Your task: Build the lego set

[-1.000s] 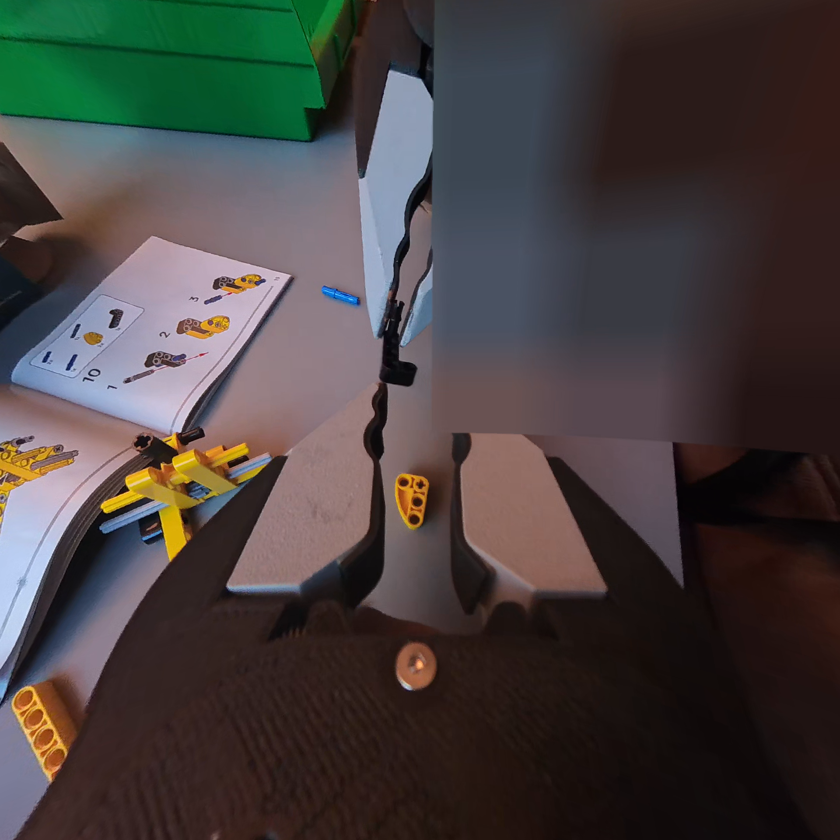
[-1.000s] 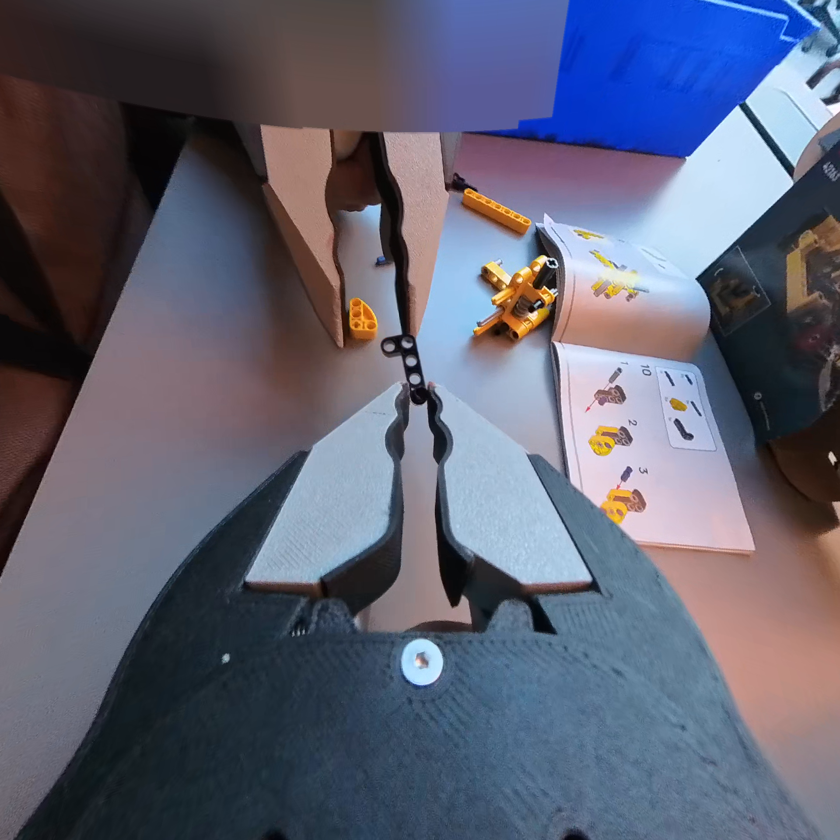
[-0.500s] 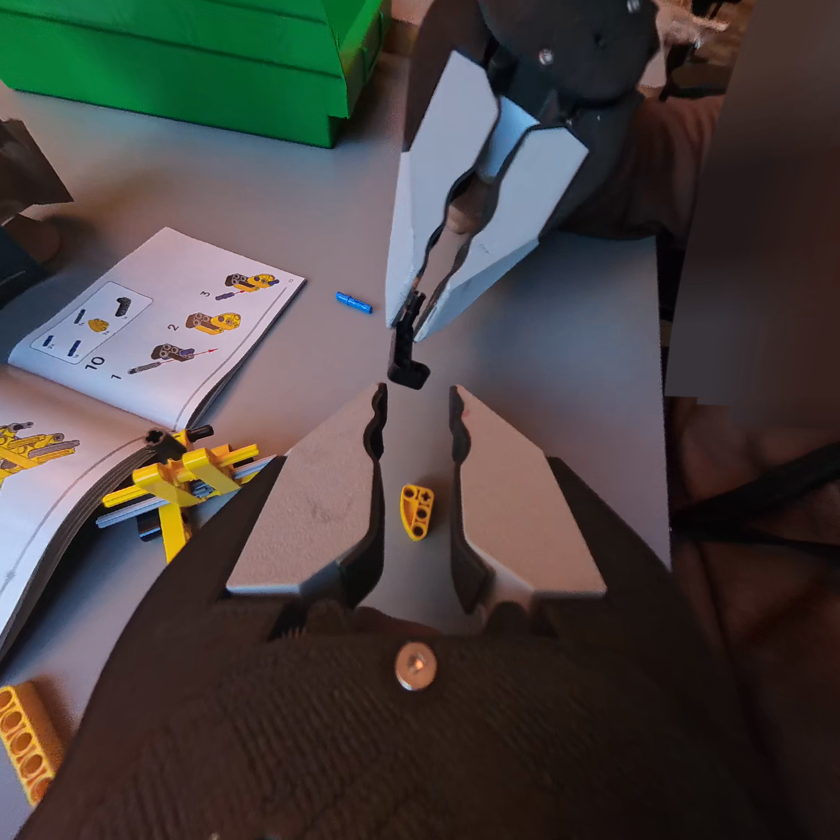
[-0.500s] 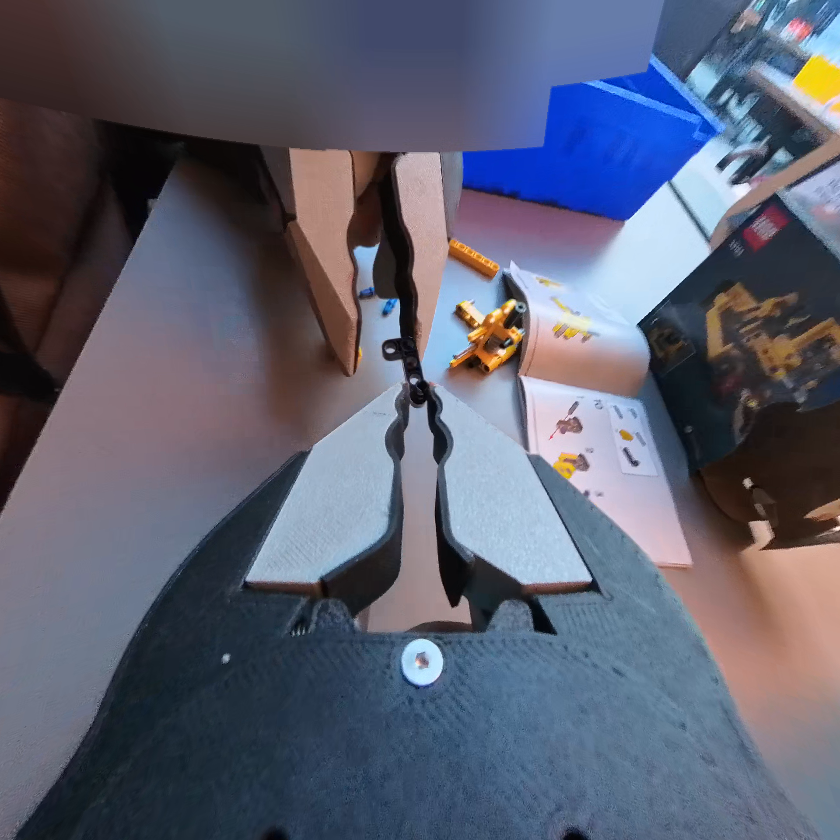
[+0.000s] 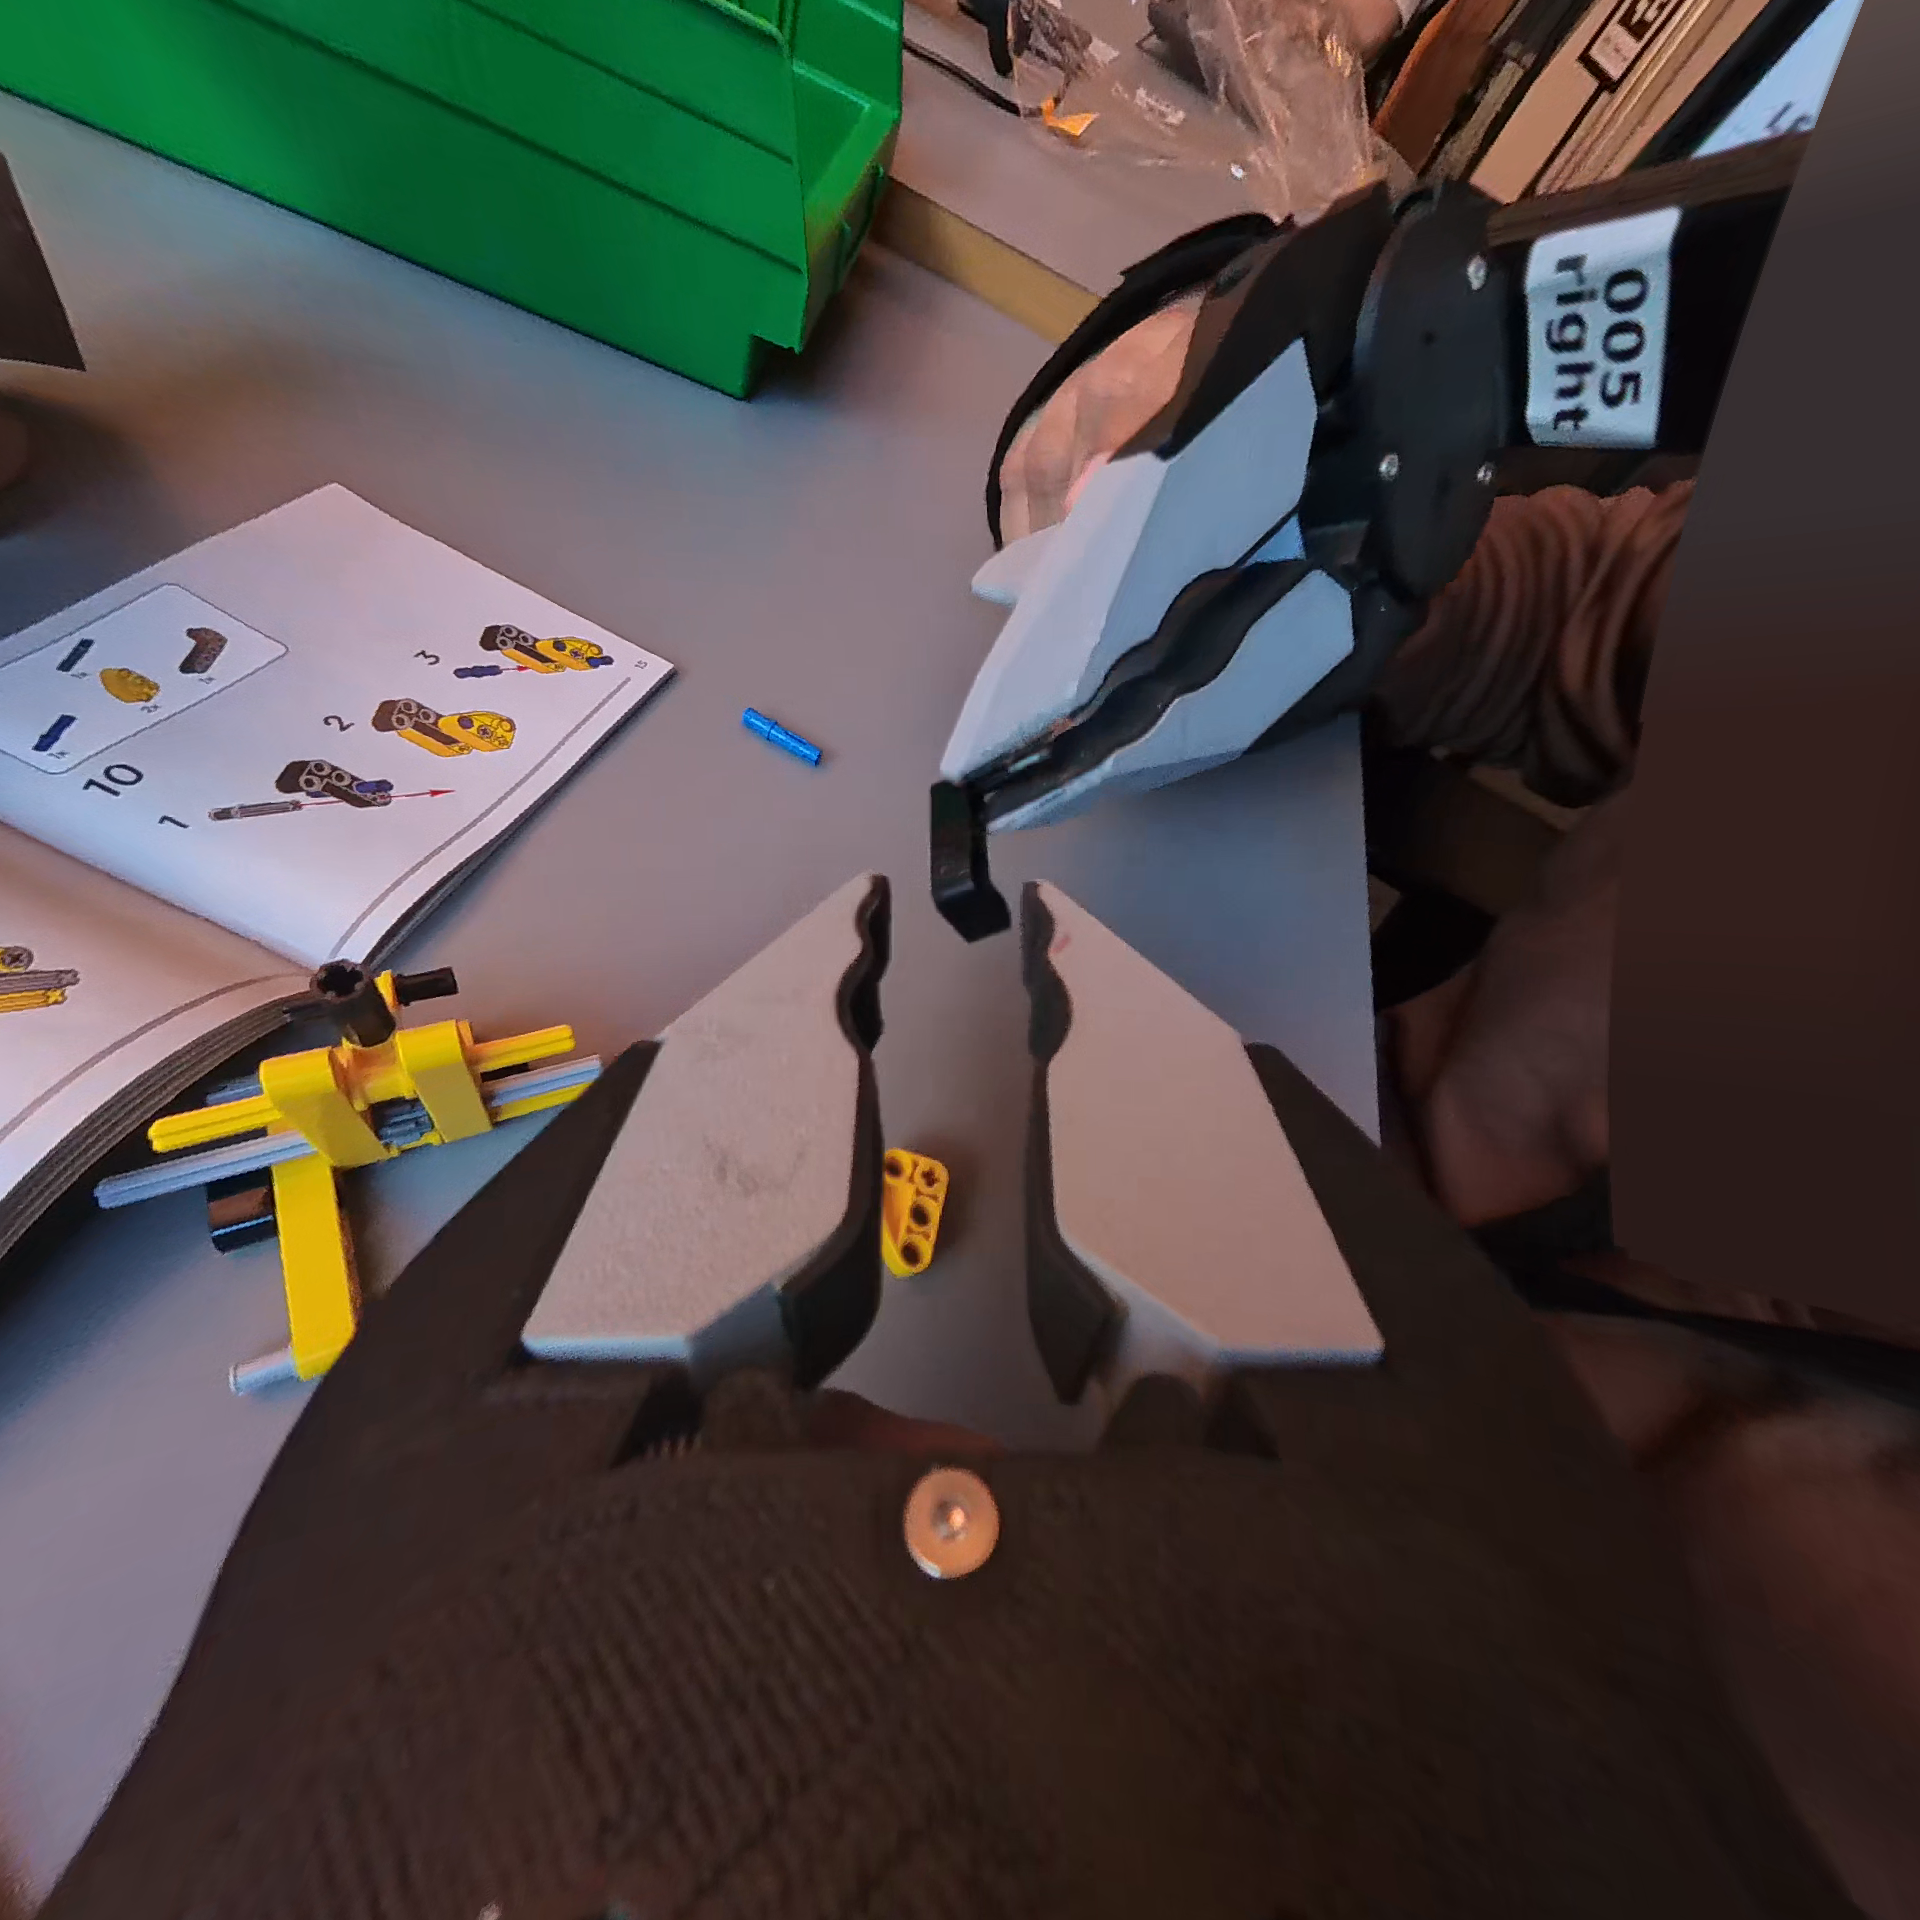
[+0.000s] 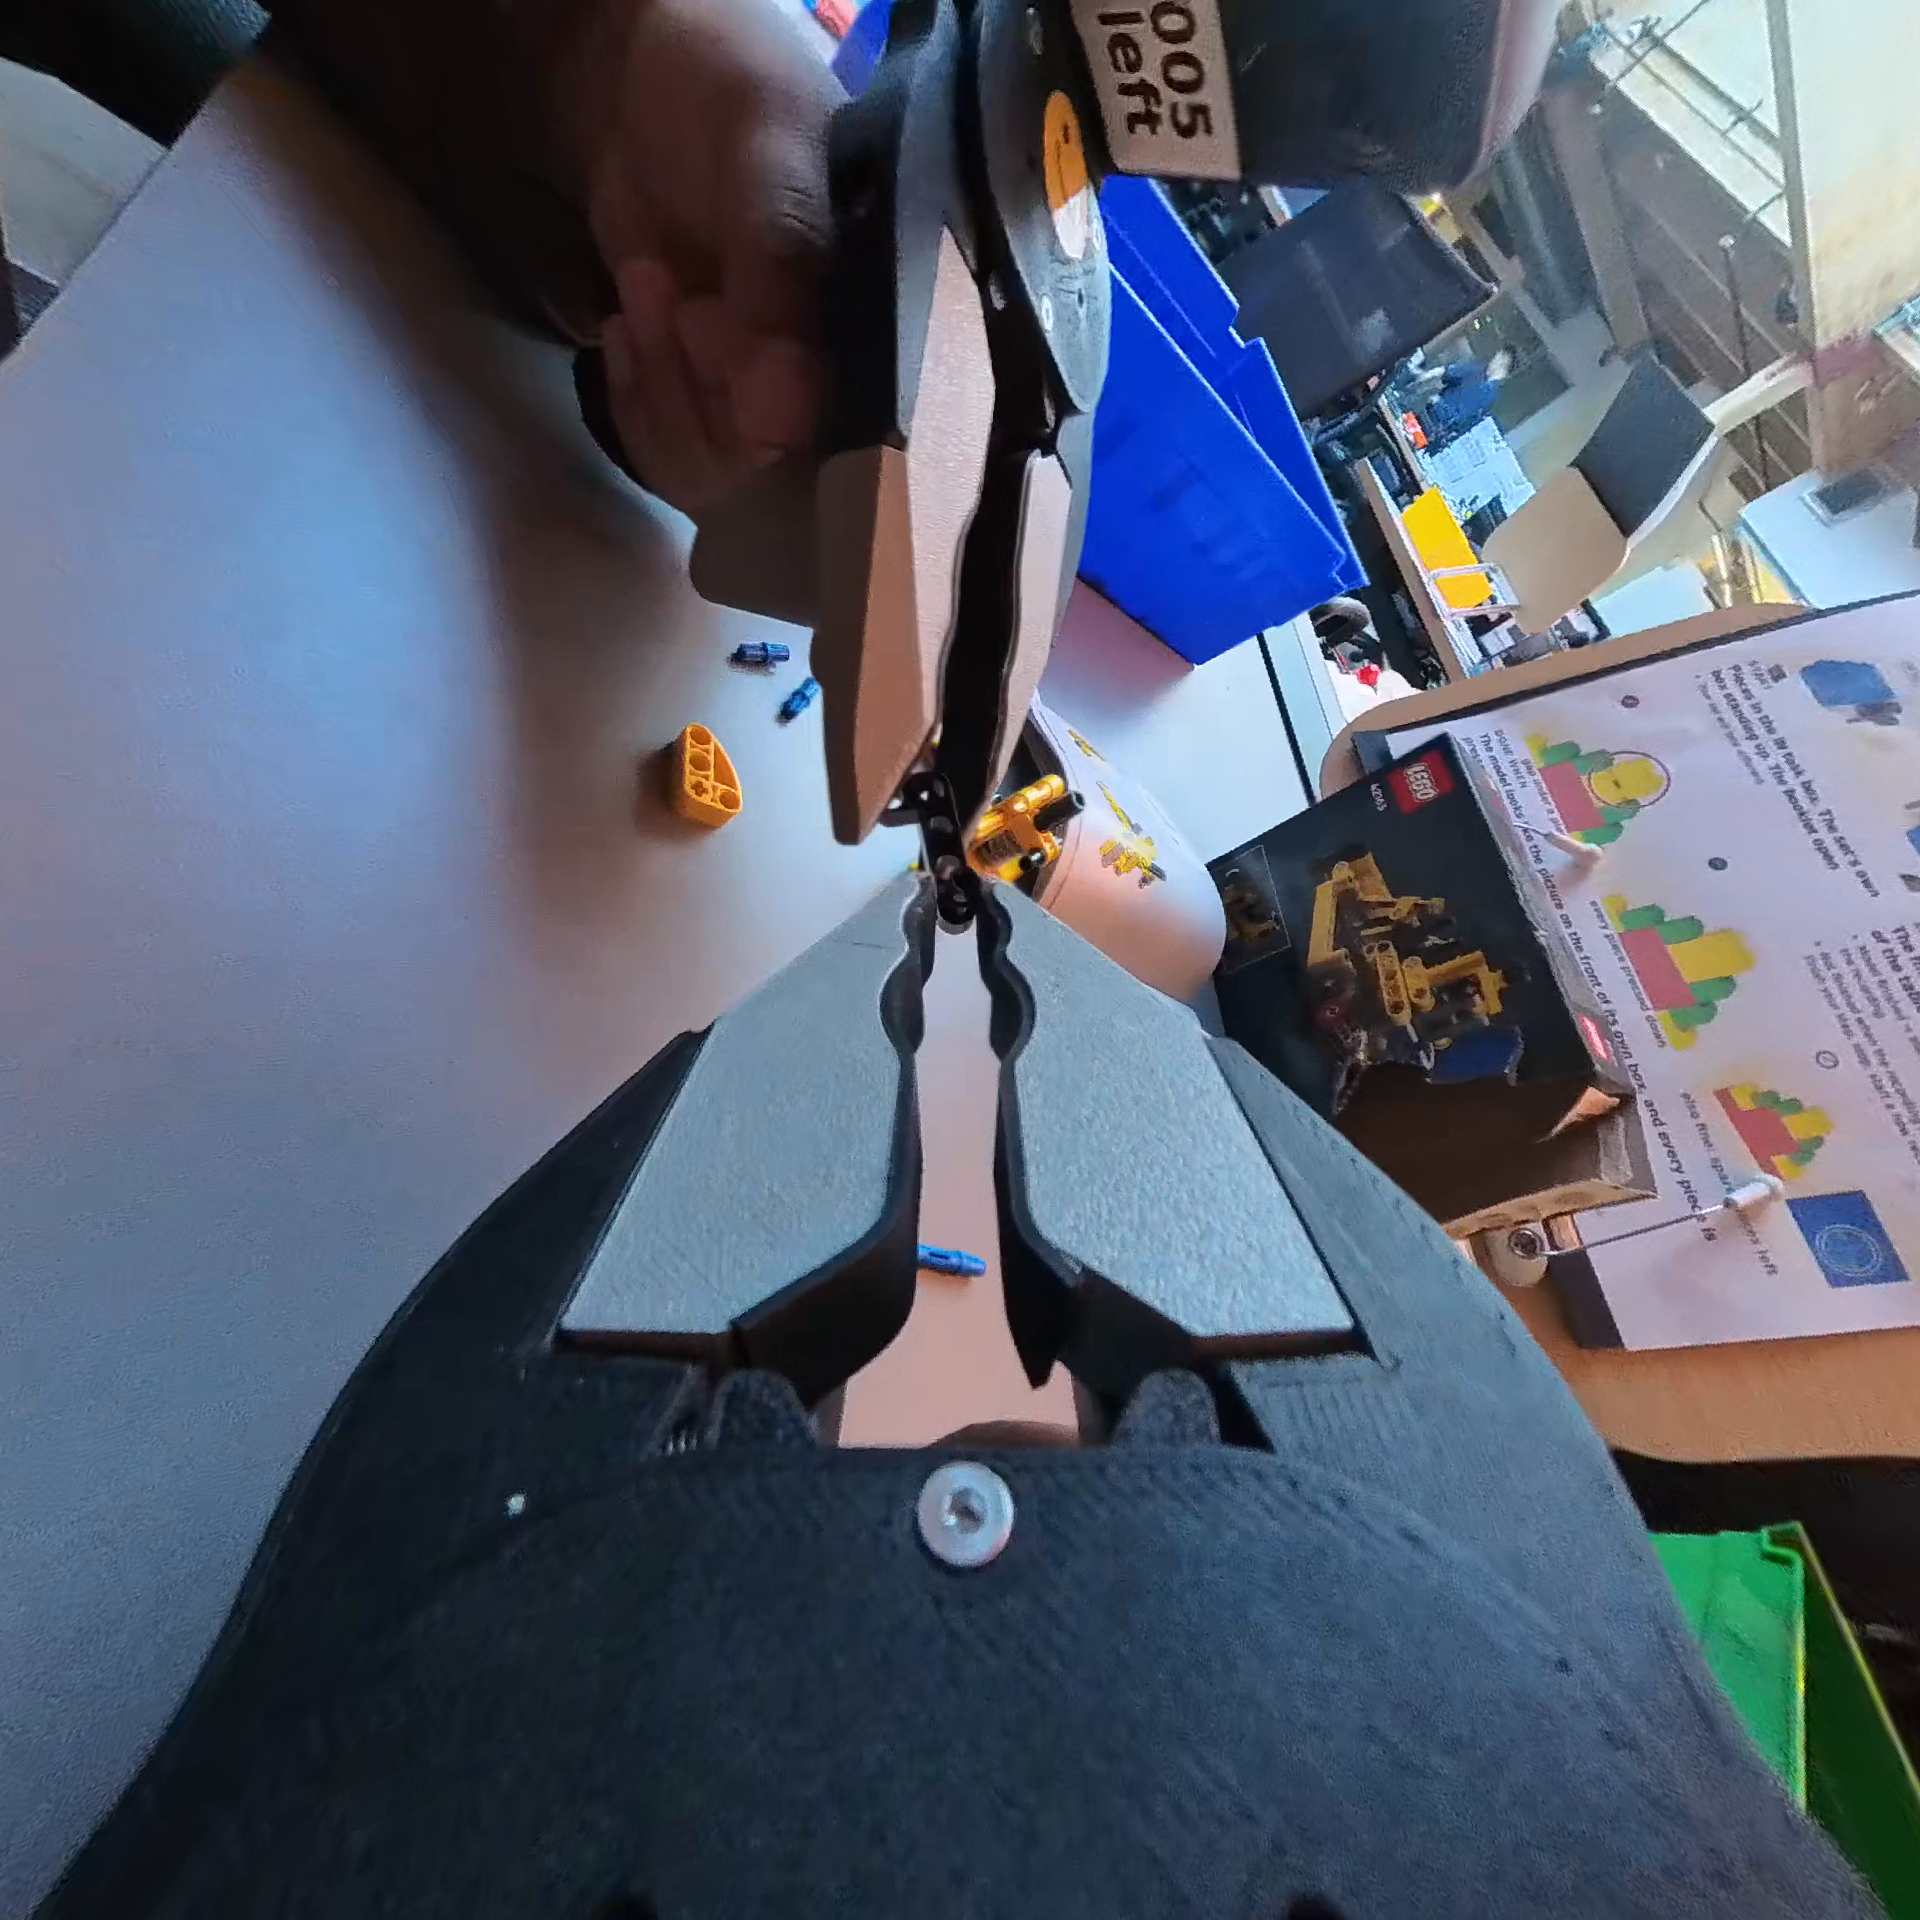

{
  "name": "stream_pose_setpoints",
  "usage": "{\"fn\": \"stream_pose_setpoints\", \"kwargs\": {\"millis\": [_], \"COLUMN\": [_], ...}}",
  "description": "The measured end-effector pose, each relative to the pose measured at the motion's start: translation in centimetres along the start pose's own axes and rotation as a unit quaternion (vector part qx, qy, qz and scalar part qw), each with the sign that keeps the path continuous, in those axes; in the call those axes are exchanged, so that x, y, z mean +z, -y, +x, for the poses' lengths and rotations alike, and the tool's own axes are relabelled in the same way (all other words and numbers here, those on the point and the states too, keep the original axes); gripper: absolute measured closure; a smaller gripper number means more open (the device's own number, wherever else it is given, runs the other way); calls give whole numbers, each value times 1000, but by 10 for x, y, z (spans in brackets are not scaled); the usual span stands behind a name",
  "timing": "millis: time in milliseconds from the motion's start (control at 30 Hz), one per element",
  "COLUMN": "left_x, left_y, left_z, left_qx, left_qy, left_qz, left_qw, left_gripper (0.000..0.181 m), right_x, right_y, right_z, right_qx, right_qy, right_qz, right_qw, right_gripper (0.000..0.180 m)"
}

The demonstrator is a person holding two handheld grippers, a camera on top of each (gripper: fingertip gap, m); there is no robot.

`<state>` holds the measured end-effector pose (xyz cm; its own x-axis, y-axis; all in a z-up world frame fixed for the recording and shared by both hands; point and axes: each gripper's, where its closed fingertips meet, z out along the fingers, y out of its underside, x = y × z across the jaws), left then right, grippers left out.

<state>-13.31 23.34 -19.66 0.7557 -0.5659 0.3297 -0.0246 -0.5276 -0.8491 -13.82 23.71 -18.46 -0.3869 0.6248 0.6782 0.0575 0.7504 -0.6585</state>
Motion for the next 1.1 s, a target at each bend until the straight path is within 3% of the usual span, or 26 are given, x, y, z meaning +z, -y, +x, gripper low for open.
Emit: {"fn": "stream_pose_setpoints", "kwargs": {"millis": [67, 233, 367, 567, 767, 1100], "left_x": [0, 0, -3, -4, -4, -5], "left_y": [1, 2, 6, 7, 6, 10], "left_z": [2, 2, -5, -4, -3, -2], "left_qx": [3, 6, 19, 22, 36, 23], "left_qy": [-8, -9, 9, 10, 17, 14], "left_qz": [3, 6, 16, 17, 15, 23], "left_qw": [1000, 1000, 1000, 1000, 999, 999], "left_gripper": [169, 172, 176, 175, 176, 176], "right_x": [0, 0, 1, -7, -8, -2], "right_y": [1, -2, -2, -4, 6, -3], "right_z": [-1, -4, -7, 3, -11, -11], "right_qx": [-5, 9, 95, 204, 226, 184], "right_qy": [-1, 13, 58, 95, 155, 122], "right_qz": [-1, 0, 18, 52, 74, 40], "right_qw": [1000, 1000, 994, 973, 959, 975], "right_gripper": [175, 175, 160, 159, 155, 160]}}
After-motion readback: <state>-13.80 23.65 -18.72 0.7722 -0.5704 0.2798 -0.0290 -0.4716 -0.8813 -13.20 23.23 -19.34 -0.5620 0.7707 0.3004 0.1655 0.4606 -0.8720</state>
